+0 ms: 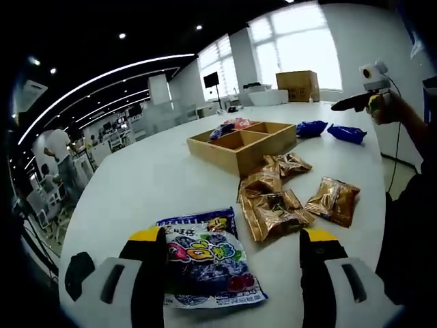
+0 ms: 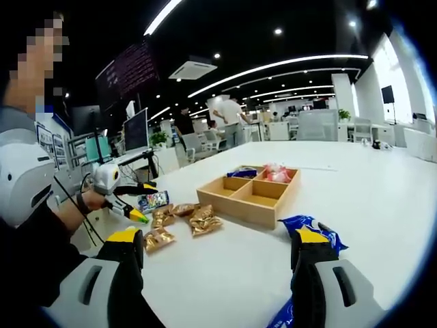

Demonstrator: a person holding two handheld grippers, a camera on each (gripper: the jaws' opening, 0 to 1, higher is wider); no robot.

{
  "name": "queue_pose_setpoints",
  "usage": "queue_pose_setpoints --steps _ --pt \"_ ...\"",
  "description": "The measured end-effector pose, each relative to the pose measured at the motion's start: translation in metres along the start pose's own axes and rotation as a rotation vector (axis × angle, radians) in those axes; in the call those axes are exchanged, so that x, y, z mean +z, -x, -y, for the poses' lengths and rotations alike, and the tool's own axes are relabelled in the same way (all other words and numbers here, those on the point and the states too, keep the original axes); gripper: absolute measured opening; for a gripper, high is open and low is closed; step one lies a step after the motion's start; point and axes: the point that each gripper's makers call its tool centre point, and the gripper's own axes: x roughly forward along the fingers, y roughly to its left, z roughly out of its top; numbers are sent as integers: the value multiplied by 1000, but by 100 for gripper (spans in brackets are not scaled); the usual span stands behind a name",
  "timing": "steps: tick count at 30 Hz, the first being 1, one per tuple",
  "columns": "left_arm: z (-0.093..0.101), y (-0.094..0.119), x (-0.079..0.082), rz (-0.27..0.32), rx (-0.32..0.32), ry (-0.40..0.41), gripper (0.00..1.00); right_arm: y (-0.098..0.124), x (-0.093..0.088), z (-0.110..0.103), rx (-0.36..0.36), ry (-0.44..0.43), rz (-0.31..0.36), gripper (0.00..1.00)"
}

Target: Pick up the scattered marshmallows, QQ candies, Oreo cookies, and mixed nuts on the table and sort them into separate containers

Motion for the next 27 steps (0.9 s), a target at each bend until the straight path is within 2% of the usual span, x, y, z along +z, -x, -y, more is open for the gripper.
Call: queue_pose_setpoints --steps 6,8,13,18,22,27 --pt "-6 -1 -2 18 22 -2 74 0 -3 1 -4 -6 -4 85" --pt "-10 -1 -8 -7 44 -42 72 0 -3 1 -3 -5 -6 85" --pt "-10 -3 -6 15 54 -26 69 0 -4 1 -4 -6 -7 85" --pt "-11 -1 -8 5 69 -49 57 1 -3 1 -4 -4 -8 85" --pt "-11 -1 -8 -3 69 -39 56 2 -3 1 -8 -4 -5 85" --pt "-9 -1 -11 -13 57 15 53 2 -5 2 -11 -3 -10 84"
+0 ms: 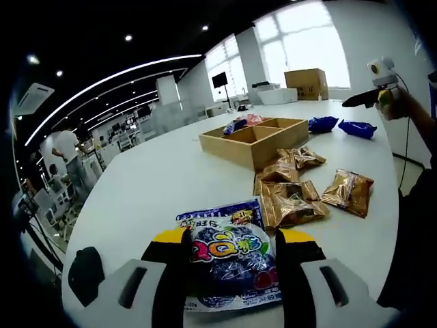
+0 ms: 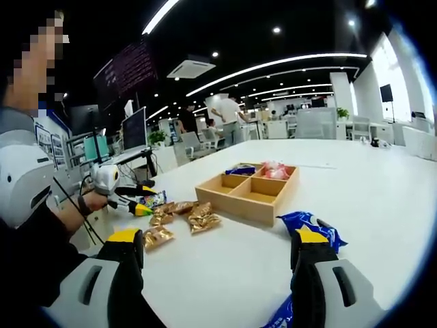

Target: Pick up the scattered marshmallows, QQ candies, Oreo cookies, and mixed nuts on the table and sort them into separate containers

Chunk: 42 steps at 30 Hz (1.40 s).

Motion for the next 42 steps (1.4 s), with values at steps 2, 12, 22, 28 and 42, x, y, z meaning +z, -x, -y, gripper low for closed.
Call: queue_pose_setpoints --steps 2,12,22,28,42 --pt "0 0 0 -3 1 1 53 0 1 0 1 3 1 84" --pt "0 2 -1 -27 1 5 46 1 4 0 -1 9 5 84" --pt "-2 2 -1 -49 -5 20 44 0 2 0 -2 4 7 84" --pt "-3 2 -1 -49 -5 34 39 2 1 2 -10 0 7 84" --pt "-8 6 5 -22 10 102 22 5 1 4 -14 2 13 84"
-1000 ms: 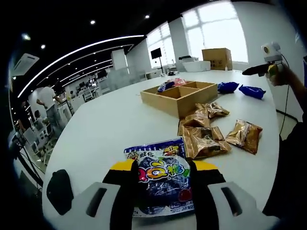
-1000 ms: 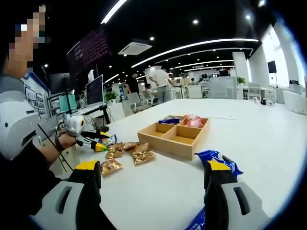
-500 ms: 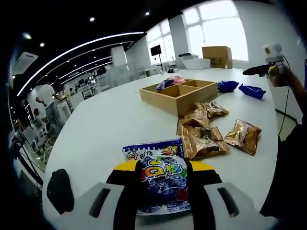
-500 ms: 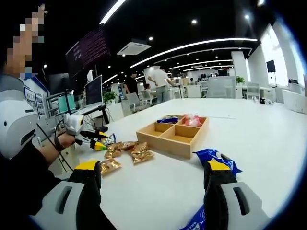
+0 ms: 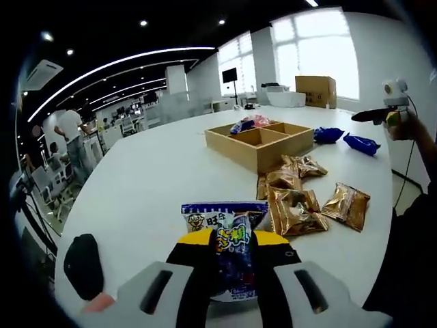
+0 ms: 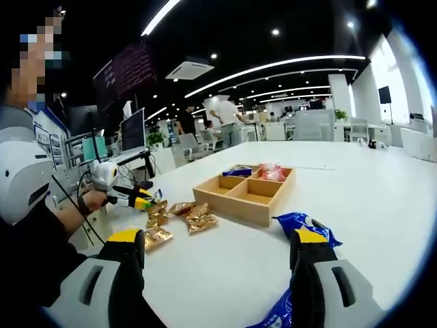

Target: Pick up the scattered marshmallows, QQ candies, Oreo cookies, and mixed nuts on the table and sort them into separate containers

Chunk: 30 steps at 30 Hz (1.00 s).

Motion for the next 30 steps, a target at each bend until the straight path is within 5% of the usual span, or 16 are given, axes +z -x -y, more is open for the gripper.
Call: queue_pose_setpoints --steps 24,30 --pt "-7 5 23 76 41 45 11 -2 0 1 5 -1 -2 83" --pt "-6 3 19 57 33 53 9 -3 1 -1 6 -1 1 83"
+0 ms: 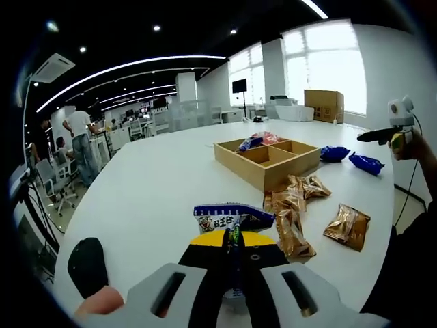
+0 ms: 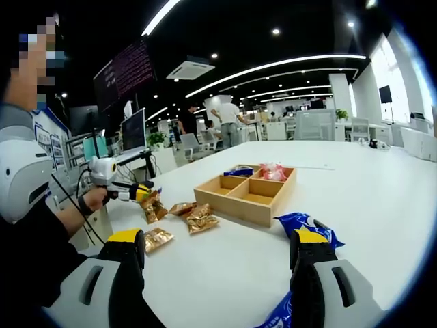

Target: Pick up the scattered marshmallows, QQ candies, Oreo cookies, and mixed nuts on the table and sort them into separate containers

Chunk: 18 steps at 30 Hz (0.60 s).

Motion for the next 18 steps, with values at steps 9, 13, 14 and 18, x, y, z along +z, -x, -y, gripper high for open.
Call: queue_pose_setpoints --steps 9,13,14,18 --pt "0 2 2 22 9 3 6 3 -2 0 -6 -2 -4 83" --pt "-3 5 10 45 25 -4 6 3 -2 0 -4 -1 -3 84" --pt "-5 6 13 49 28 -5 6 2 -2 0 -3 -1 -3 84" --pt "-8 10 21 70 39 -6 6 2 -2 0 -1 0 -2 84"
